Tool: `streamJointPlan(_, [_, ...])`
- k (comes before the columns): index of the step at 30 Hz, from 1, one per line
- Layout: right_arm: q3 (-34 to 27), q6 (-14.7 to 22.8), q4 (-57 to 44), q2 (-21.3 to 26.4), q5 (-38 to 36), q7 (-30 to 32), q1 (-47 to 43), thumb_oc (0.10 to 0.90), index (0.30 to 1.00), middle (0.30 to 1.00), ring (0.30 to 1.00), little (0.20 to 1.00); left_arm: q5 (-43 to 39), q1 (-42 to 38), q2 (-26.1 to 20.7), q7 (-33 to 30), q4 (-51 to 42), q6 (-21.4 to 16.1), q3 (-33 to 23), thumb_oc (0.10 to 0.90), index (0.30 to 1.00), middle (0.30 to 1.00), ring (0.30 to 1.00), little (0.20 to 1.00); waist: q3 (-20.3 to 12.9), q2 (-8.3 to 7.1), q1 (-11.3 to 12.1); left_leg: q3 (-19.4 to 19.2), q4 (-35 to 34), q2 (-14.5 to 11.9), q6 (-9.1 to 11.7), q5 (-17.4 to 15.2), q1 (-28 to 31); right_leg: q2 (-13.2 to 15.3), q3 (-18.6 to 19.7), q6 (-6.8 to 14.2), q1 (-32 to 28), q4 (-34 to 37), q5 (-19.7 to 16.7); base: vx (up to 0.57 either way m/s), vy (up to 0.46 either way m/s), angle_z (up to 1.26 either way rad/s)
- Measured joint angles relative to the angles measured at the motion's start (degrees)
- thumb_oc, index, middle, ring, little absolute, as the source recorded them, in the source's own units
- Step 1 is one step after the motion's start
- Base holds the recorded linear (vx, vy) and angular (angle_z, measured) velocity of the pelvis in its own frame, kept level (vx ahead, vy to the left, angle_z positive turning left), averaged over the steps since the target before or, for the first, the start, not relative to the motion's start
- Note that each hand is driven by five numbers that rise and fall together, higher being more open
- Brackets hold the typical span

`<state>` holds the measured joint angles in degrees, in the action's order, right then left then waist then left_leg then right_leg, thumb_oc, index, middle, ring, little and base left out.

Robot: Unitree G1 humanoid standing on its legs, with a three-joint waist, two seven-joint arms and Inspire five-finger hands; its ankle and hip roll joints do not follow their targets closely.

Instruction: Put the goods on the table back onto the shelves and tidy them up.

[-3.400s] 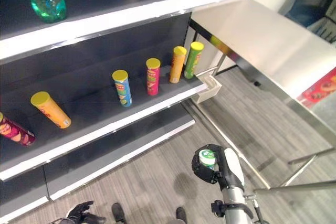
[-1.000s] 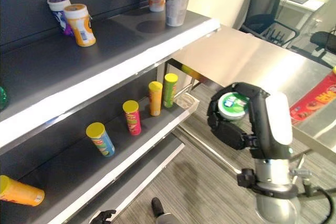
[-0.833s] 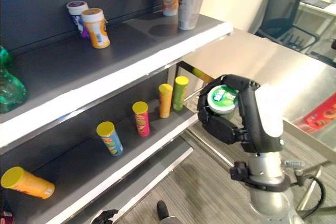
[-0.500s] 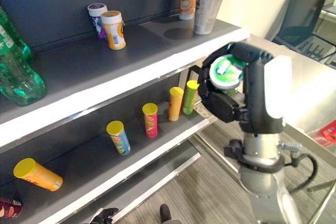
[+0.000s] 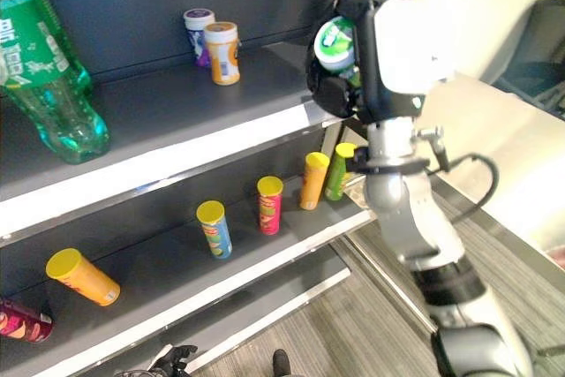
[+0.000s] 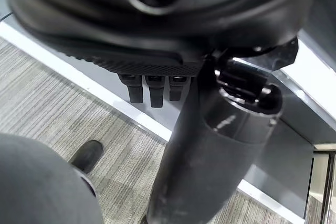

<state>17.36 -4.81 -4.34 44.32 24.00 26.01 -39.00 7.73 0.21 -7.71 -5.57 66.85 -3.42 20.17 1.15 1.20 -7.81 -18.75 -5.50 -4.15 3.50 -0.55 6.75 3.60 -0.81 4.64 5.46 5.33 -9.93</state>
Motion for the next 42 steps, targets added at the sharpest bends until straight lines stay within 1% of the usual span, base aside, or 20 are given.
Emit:
streamJointPlan(3, [2.3,-0.6,3.0,0.0,-0.2,-0.9,-4.4,0.4,0.3,0.3,0.3,0.3,-1.1,-0.2,-0.1,0.2,0.1,0.0,-0.2,0.8,0.9,0.9,0.9,0.9,0.4,-0.62,0.7,0.3,0.0,-0.1,0.0,0.0,0.0,0.0,-0.4,0.0,-0.2,0.0,0.0,0.01,-0.013,0.05])
streamJointPlan(7, [3.2,-0.8,4.2,-0.2,-0.4,-1.5,-6.3,0.4,0.3,0.3,0.3,0.3,-2.0,-0.3,-0.8,0.2,0.2,0.0,-0.2,0.8,0.9,0.9,0.9,0.9,0.7,-1.15,1.2,0.4,0.0,0.0,0.0,0.0,0.0,0.1,-0.5,0.0,-0.3,0.0,0.0,0.01,-0.009,0.03])
streamJointPlan(10, [3.2,-0.8,5.4,-0.5,-0.6,-1.6,-7.0,0.4,0.3,0.3,0.3,0.3,-2.3,-0.3,-1.2,0.2,0.5,0.1,-1.6,0.8,0.9,0.9,0.9,0.9,0.9,-1.53,1.2,0.5,0.0,-0.1,0.0,0.0,0.0,0.1,-0.5,0.0,-0.3,0.0,0.0,0.0,0.0,0.0])
streamJointPlan(13, [3.7,-1.0,6.4,-0.8,-0.9,-2.4,-6.8,0.4,0.3,0.3,0.3,0.3,-3.2,0.0,-1.2,0.2,0.5,0.1,-2.4,0.8,0.9,0.9,0.9,0.9,0.9,-1.54,1.4,0.5,0.0,-0.1,0.0,0.0,0.0,0.1,-0.6,0.0,-0.3,0.0,0.0,0.0,0.0,0.0])
streamJointPlan(17, [3.7,-1.0,6.3,-3.2,-1.7,-3.4,-5.2,0.4,0.3,0.3,0.3,0.3,-3.2,0.2,-1.2,0.2,0.4,0.1,-2.5,0.8,0.9,0.9,0.9,0.9,0.9,-1.54,1.2,0.6,0.0,-0.1,0.0,0.0,0.1,0.1,-0.6,0.0,-0.5,0.0,0.0,0.0,-0.001,0.01])
streamJointPlan(18, [3.3,-0.8,6.3,-4.6,-2.9,-3.5,-3.0,0.4,0.3,0.3,0.3,0.3,-3.2,0.3,-1.2,0.1,0.1,0.1,-2.6,0.8,0.9,0.9,0.9,0.9,0.9,-1.58,1.3,0.7,0.0,-0.1,0.0,0.0,0.2,0.1,-0.7,0.0,-0.7,0.0,0.0,0.0,0.0,0.0])
streamJointPlan(20, [1.9,-0.7,6.1,-6.0,-4.3,-3.2,-1.9,0.4,0.3,0.3,0.3,0.3,-3.2,0.4,-1.2,0.2,0.1,0.1,-2.8,0.8,0.9,0.9,0.9,0.9,0.9,-1.51,1.4,0.7,0.0,-0.1,0.0,0.0,0.3,0.1,-0.7,-0.1,-0.7,0.0,0.0,0.0,0.0,0.0])
streamJointPlan(21, [0.9,-0.4,6.1,-6.6,-5.1,-3.2,-1.3,0.4,0.3,0.3,0.3,0.3,-3.2,0.4,-1.2,0.2,0.0,0.1,-2.8,0.8,0.9,0.9,0.9,0.9,0.8,-1.54,1.6,0.8,0.0,-0.1,0.0,0.0,0.3,0.1,-0.7,-0.1,-0.8,0.0,0.0,0.0,0.0,0.0])
streamJointPlan(22, [-1.4,0.5,6.1,-8.3,-7.6,-2.9,0.6,0.4,0.3,0.3,0.3,0.3,-3.2,0.4,-1.2,0.2,0.0,0.1,-2.9,0.8,0.9,0.9,0.9,0.9,0.6,-1.66,2.0,0.8,0.0,-0.1,0.0,0.0,0.4,0.1,-0.8,-0.1,-0.9,0.0,0.1,0.0,0.0,0.0])
streamJointPlan(26, [-2.9,1.3,6.0,-9.5,-12.2,-2.6,2.1,0.4,0.3,0.3,0.3,0.3,-3.2,0.6,-1.3,0.1,0.0,0.1,-3.0,0.8,0.9,0.9,0.9,0.9,0.0,-1.71,2.1,0.9,0.0,0.0,0.0,0.0,0.6,0.2,-0.9,-0.1,-1.1,0.0,0.1,0.0,0.0,0.0])
streamJointPlan(27, [-3.0,1.8,6.0,-9.9,-13.6,-2.6,3.1,0.4,0.3,0.3,0.3,0.3,-3.2,1.0,-1.3,0.1,0.0,0.1,-3.0,0.8,0.9,0.9,0.9,0.9,-0.7,-1.76,2.2,0.9,0.0,0.0,0.0,0.0,0.6,0.2,-0.9,-0.1,-1.1,0.0,0.1,0.0,0.0,0.0])
streamJointPlan(31, [-3.0,2.5,6.2,-11.1,-16.9,-3.0,4.3,0.4,0.3,0.3,0.3,0.3,-3.2,1.3,-1.5,0.1,0.0,0.1,-3.0,0.8,0.9,0.9,0.9,0.9,-1.3,-1.89,2.1,1.1,0.0,0.0,-0.1,-0.1,0.9,0.3,-1.0,0.0,-1.9,0.2,0.7,0.0,0.009,0.02])
streamJointPlan(37, [-1.5,3.2,6.9,-11.6,-22.1,-3.1,4.7,0.4,0.3,0.3,0.3,0.3,-3.2,1.9,-1.8,0.1,0.1,0.2,-3.0,0.8,0.9,0.9,0.9,0.9,-2.8,-1.93,2.3,2.1,0.0,0.0,0.0,0.0,0.4,0.4,-2.0,-0.1,-2.0,0.4,1.0,-0.01,0.02,0.08])
streamJointPlan(42, [-0.8,4.3,8.4,-11.6,-24.5,-3.1,4.6,0.4,0.3,0.3,0.3,0.3,-3.2,2.2,-1.8,0.1,0.2,0.2,-3.0,0.8,0.9,0.9,0.9,0.9,-3.8,-2.19,2.5,2.3,0.0,0.0,0.0,0.0,0.3,0.5,-2.1,-0.1,-1.9,0.4,1.0,0.0,0.006,0.02])
